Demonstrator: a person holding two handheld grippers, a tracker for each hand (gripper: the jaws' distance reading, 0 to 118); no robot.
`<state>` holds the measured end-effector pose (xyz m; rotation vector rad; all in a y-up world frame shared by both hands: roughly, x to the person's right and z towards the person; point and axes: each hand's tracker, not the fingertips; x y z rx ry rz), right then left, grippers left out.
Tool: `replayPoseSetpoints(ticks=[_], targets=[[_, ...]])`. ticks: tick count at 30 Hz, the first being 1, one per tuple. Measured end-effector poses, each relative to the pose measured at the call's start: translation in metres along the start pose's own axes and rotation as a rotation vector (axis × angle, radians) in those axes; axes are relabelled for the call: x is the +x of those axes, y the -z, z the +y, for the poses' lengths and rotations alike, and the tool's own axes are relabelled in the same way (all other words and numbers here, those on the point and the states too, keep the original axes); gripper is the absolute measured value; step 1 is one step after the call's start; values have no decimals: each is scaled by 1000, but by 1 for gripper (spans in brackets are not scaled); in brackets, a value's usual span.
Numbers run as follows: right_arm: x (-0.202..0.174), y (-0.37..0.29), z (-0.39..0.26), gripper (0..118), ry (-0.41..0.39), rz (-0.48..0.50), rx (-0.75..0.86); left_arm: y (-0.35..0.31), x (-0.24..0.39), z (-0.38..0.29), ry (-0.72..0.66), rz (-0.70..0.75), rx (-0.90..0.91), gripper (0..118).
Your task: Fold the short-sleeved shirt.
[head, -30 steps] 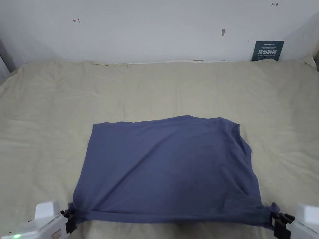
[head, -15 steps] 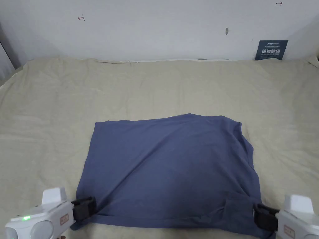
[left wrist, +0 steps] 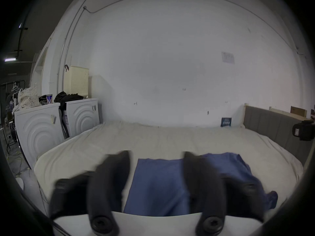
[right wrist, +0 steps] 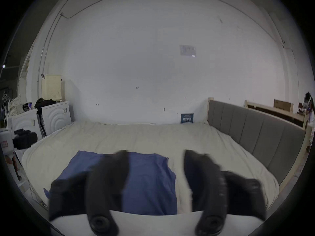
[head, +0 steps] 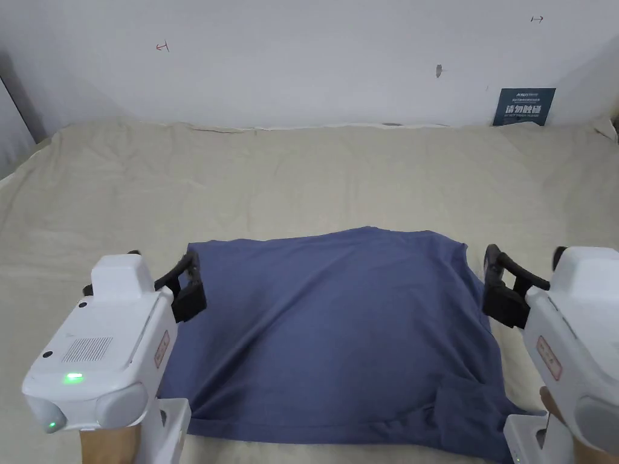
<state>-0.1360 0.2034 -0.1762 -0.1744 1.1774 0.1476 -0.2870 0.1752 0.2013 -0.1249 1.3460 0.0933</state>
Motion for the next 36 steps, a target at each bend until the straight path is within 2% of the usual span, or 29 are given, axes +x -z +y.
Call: replayPoseSetpoints(ticks=[1, 2, 3, 5, 11, 20, 21, 22, 23, 24, 25, 26, 27, 32, 33, 34, 36], targets=[[-3, -3, 1, 40, -12, -5, 11, -1, 2, 0, -12, -2, 5, 23], [-5, -5, 0, 15, -21, -9, 33, -1, 3, -1, -16, -7, 0, 1], [-7, -7, -1, 2, -26, -13, 49, -5, 4, 3, -14, -7, -4, 0], [-6, -11, -1, 1, -35, -20, 56, -6, 0, 1, -27, -66, -12, 0], [-4, -12, -5, 1, -28, -17, 42, -1, -9, -9, 9, -47, -69, 0], [0, -7, -15, 1, -3, -7, -12, 6, -60, -66, 40, -10, -376, 2], [0, -5, -17, 1, -1, -6, -18, 7, -65, -75, 33, -1, -404, 8], [0, -4, -18, 1, -1, -4, -24, 9, -72, -85, 15, 10, -443, 21], [0, -4, -19, 1, 0, -3, -29, 15, -82, -98, 8, 9, -500, 44], [0, -3, -19, 1, -2, -2, -32, 18, -87, -107, -6, 10, -538, 78], [-1, -3, -21, 1, -3, -3, -35, 21, -90, -118, -19, 13, -594, 99], [-1, -3, -22, 1, -3, -5, -37, 22, -91, -127, -24, 17, -626, 111], [-1, -3, -23, 1, -6, -8, -40, 20, -92, -132, -29, 26, -632, 115], [5, 1, -33, 1, -7, -21, -83, 22, -84, -161, -39, 35, -739, 112], [7, 1, -35, 1, -3, -23, -91, 24, -83, -166, -40, 27, -740, 102], [9, 1, -37, 1, 0, -27, -99, 26, -82, -171, -43, 20, -747, 86], [13, 0, -40, 1, -3, -38, -114, 24, -71, -164, -70, -7, -779, 42]])
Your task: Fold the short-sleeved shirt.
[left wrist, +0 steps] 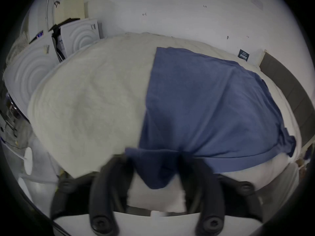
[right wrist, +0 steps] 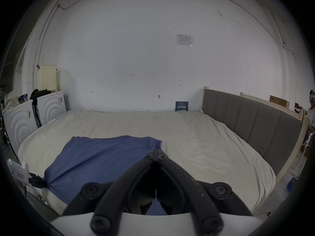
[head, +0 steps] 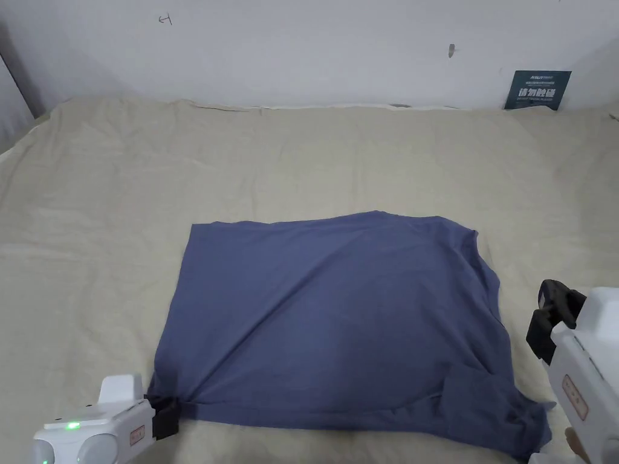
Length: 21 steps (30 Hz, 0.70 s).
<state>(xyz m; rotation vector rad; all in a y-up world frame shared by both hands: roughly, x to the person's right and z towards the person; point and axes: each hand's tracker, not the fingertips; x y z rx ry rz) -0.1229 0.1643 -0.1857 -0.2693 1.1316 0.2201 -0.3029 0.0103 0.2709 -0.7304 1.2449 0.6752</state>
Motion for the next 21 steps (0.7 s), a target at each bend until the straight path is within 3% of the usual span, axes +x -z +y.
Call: replayPoseSetpoints(ticks=[1, 3, 6, 8, 9, 10, 14, 18, 20, 21], targets=[[2, -1, -3, 1, -2, -8, -7, -2, 3, -1, -27, -77, 20, 29], [9, 0, -10, 2, 6, -21, -36, -7, 4, -1, 1, -52, 51, 9], [24, 5, -28, 8, 38, -44, -130, -11, 18, 0, 86, -13, 76, 8], [36, 13, -45, 38, 43, -48, -228, -7, 11, 0, 78, -27, 96, 8], [42, 18, -56, 65, 44, -48, -286, -10, 12, 1, 75, -28, 104, 8], [48, 25, -68, 82, 48, -42, -358, -14, 12, 4, 67, -27, 115, 8], [59, 48, -117, 106, 69, -53, -562, -16, 3, 13, 41, -42, 145, 8], [58, 62, -147, 104, 112, -21, -657, -23, 7, 21, 39, -49, 156, 8], [56, 69, -156, 90, 131, 8, -656, -13, 0, 19, 41, -49, 157, 8], [53, 70, -157, 74, 134, 21, -660, -12, 0, 20, 41, -48, 156, 8]])
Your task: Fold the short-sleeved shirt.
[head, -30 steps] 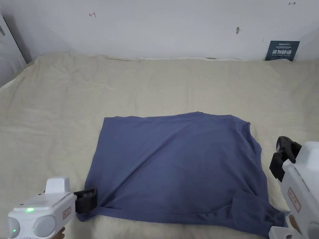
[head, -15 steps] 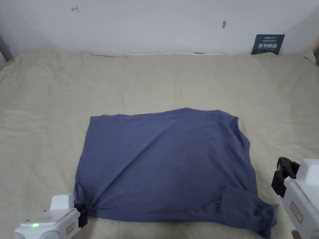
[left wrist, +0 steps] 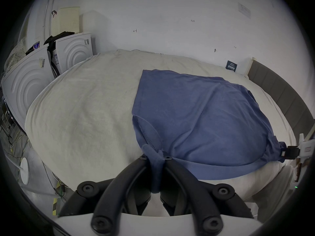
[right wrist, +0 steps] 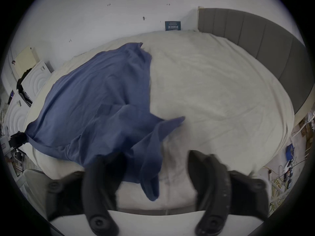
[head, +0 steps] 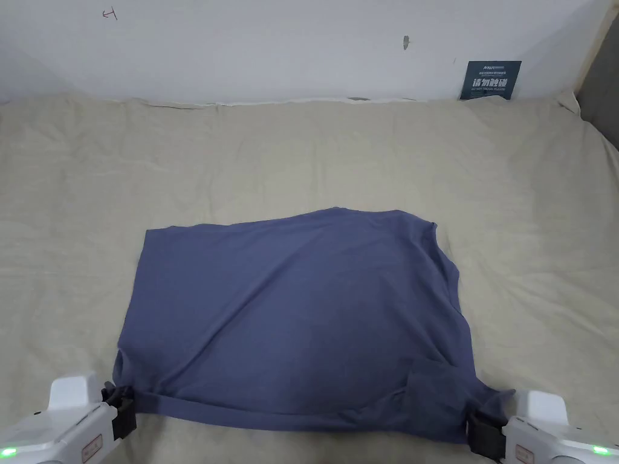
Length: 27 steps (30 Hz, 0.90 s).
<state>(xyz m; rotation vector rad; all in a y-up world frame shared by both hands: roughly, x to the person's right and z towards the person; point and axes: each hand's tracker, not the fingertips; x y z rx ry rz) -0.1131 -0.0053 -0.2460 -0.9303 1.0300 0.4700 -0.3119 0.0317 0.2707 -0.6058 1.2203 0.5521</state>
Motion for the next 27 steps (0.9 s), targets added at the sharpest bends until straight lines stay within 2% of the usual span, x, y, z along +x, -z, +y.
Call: replayPoseSetpoints(ticks=[2, 3, 8, 15, 19, 23, 27], targets=[[-3, 5, 0, 34, 7, 43, -24, -2, 2, -1, -1, 3, -2, 8], [-4, 5, 0, 11, 14, 73, -23, -3, 3, -2, -3, 2, -2, 8], [-12, -29, 18, 9, -31, 56, 149, -5, 1, 10, -32, -3, 27, 8], [-36, -57, 96, 9, -112, 57, 367, 2, 1, 63, -111, 4, 95, 8], [-48, -32, 144, 9, -122, 51, 372, 20, 10, 99, -119, 25, 104, 8], [-60, 9, 180, 9, -151, 16, 308, 61, 15, 127, -79, 48, 82, 8], [-63, 54, 204, 9, -135, 3, 222, 114, 16, 146, -5, 68, 21, 8]])
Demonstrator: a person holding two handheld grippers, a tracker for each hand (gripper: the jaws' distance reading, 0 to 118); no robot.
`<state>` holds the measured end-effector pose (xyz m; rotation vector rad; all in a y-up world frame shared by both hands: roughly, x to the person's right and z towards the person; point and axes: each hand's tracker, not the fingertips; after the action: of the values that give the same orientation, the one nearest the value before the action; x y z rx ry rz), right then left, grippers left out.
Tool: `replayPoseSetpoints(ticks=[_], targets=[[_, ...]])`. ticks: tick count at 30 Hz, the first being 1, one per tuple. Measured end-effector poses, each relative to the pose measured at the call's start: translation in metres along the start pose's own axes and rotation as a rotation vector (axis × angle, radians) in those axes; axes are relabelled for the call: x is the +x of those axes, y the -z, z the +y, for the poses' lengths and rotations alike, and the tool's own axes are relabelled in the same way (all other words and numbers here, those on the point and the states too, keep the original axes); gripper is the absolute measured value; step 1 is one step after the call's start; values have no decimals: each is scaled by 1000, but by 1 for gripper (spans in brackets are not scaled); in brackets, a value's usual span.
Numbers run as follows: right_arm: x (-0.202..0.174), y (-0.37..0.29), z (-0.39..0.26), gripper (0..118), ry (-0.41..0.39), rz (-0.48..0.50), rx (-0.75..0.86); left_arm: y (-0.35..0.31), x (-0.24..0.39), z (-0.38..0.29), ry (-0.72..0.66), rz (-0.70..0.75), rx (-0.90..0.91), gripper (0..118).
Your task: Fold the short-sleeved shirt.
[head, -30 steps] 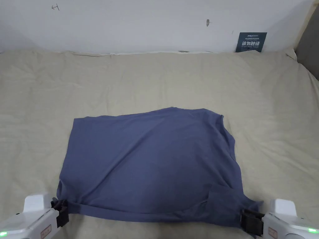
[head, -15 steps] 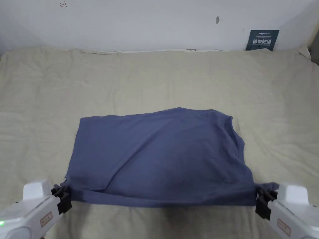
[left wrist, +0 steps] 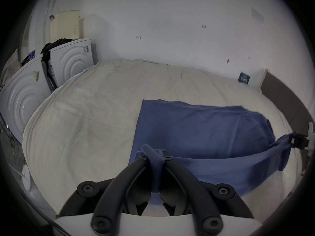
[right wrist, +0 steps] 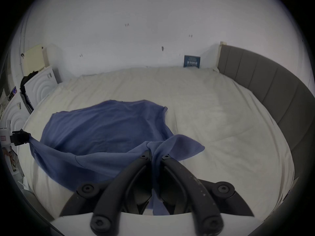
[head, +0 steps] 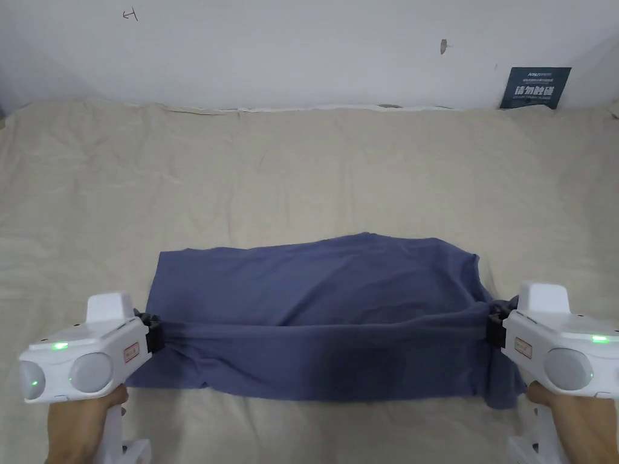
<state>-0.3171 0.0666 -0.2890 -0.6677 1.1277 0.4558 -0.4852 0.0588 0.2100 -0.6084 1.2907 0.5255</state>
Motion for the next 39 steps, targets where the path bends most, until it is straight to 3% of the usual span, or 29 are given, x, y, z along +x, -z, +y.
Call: replayPoseSetpoints(ticks=[9, 12, 13, 14, 15, 16, 17, 18, 19, 24, 31, 33, 35, 37, 38, 39], targets=[[4, 91, -4, 9, 60, -37, -212, 83, 23, 6, 57, 61, -223, 8], [2, 91, -9, 9, 63, -37, -217, 93, 18, 1, 50, 70, -198, 13], [1, 86, -7, 11, 58, -40, -210, 92, 19, 3, 56, 71, -200, 23], [0, 81, -4, 18, 52, -40, -210, 89, 19, 5, 69, 78, -200, 41], [-1, 74, -2, 37, 47, -41, -205, 80, 23, 7, 76, 89, -195, 74], [-3, 64, 1, 57, 44, -49, -173, 70, 23, 10, 71, 84, -180, 94], [-4, 49, 4, 79, 37, -63, -117, 57, 22, 13, 47, 47, -138, 108], [-5, 36, 7, 100, 30, -65, -67, 43, 22, 16, 28, 14, -96, 114], [-7, 18, 10, 107, 27, -62, -1, 31, 16, 20, 5, -11, -32, 113], [-12, -79, 22, 107, 41, -10, 267, -59, 25, 32, -15, -55, 211, 113], [-26, -198, 11, 107, -22, -3, 542, -162, 49, 22, 35, -39, 489, 114], [-30, -219, 4, 107, -22, -10, 580, -178, 53, 13, 58, -33, 549, 111], [-32, -232, -5, 102, -24, -17, 599, -190, 57, 3, 75, -50, 592, 99], [-35, -238, -11, 76, -34, -20, 605, -198, 60, -7, 88, -66, 609, 64], [-36, -240, -14, 54, -50, -21, 604, -200, 63, -11, 94, -57, 614, 39], [-37, -241, -17, 18, -61, -23, 599, -203, 66, -14, 110, -46, 617, 3]])
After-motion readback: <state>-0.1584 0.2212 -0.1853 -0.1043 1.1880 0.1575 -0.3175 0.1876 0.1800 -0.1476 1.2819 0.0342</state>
